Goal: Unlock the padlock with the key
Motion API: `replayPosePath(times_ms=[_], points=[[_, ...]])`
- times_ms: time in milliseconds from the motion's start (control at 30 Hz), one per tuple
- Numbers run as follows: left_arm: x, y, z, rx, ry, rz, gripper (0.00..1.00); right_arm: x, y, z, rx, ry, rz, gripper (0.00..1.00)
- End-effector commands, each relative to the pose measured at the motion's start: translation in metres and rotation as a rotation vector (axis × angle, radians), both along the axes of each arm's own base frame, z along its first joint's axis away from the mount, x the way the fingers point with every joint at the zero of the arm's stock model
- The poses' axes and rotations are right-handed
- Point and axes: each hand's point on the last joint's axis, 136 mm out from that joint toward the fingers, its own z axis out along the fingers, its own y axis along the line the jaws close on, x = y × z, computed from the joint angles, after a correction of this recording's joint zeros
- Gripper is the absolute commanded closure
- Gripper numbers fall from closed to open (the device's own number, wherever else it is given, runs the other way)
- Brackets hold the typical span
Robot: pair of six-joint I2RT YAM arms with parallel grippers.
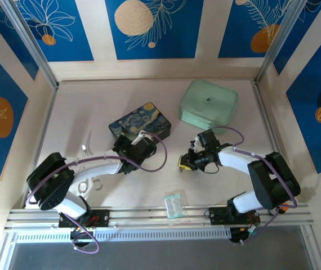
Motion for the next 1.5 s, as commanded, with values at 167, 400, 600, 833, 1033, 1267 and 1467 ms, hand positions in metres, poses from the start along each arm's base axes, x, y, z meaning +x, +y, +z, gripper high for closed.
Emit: replayPosePath(times_ms=[167,400,600,833,1033,1267,1467], points=[[0.001,0.014,-0.004,-0.038,0.013,0.125,0.01,-0.02,-0.021,-0.012,-0.115,0.115,0.033,0.87],[-0.002,0.031,-0.002,-0.125,-0.028,0.256,0.01,-0.019,-0.042,-0.013,-0.284,0.097,0.05,0.77],[0.001,0.052,0.002,-0.153,-0.065,0.323,0.01,-0.017,-0.051,-0.014,-0.389,0.082,0.069,0.74],[0.002,0.08,-0.008,-0.249,-0.045,0.38,0.01,-0.013,-0.056,-0.014,-0.457,0.044,0.084,0.73],[0.014,0.105,-0.011,-0.267,-0.028,0.431,0.01,-0.005,-0.061,-0.009,-0.511,0.003,0.085,0.68],[0.041,0.121,-0.01,-0.386,-0.004,0.466,0.01,0.004,-0.06,0.004,-0.492,-0.069,0.067,0.52],[0.056,0.117,-0.008,-0.444,0.018,0.469,0.01,0.015,-0.062,0.021,-0.462,-0.151,0.024,0.43]])
